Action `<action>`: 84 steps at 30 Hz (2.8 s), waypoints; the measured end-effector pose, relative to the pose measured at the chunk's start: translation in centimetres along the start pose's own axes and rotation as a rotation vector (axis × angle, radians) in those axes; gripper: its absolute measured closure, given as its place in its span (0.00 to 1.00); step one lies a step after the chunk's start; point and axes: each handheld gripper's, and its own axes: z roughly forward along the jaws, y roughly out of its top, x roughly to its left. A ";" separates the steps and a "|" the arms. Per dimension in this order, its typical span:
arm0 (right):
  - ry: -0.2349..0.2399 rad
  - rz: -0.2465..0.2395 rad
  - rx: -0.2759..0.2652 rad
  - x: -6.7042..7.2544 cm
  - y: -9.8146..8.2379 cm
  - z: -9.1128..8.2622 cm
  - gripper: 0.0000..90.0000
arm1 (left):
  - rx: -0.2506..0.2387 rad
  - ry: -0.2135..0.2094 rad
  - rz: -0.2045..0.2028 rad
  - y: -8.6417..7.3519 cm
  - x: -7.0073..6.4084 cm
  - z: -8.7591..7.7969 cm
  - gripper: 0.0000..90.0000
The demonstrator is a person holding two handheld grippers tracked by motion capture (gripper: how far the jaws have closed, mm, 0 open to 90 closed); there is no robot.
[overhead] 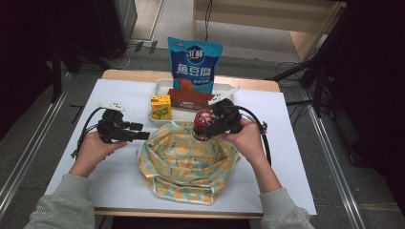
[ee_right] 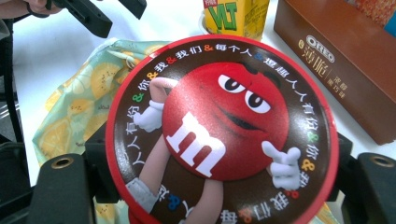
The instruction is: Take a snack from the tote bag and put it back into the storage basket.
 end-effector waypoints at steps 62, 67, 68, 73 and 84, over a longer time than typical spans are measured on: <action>-0.099 0.092 -0.019 -7.6 0.9 0.8 0.29 | 0.003 -0.017 -0.003 -0.3 0.1 0.2 0.40; -0.112 0.099 -0.014 -8.1 0.7 1.1 0.29 | -0.006 -0.019 -0.002 -0.2 0.1 0.2 0.40; -0.117 0.100 -0.012 -8.1 0.6 1.1 0.29 | -0.001 -0.017 0.001 -0.2 0.1 0.2 0.40; -0.133 0.119 -0.017 -8.5 0.4 1.2 0.29 | 0.004 -0.021 0.004 -0.3 -0.1 0.2 0.40; -0.170 0.138 -0.020 -9.7 -0.2 1.8 0.29 | 0.012 -0.021 0.011 -0.2 -0.3 0.3 0.40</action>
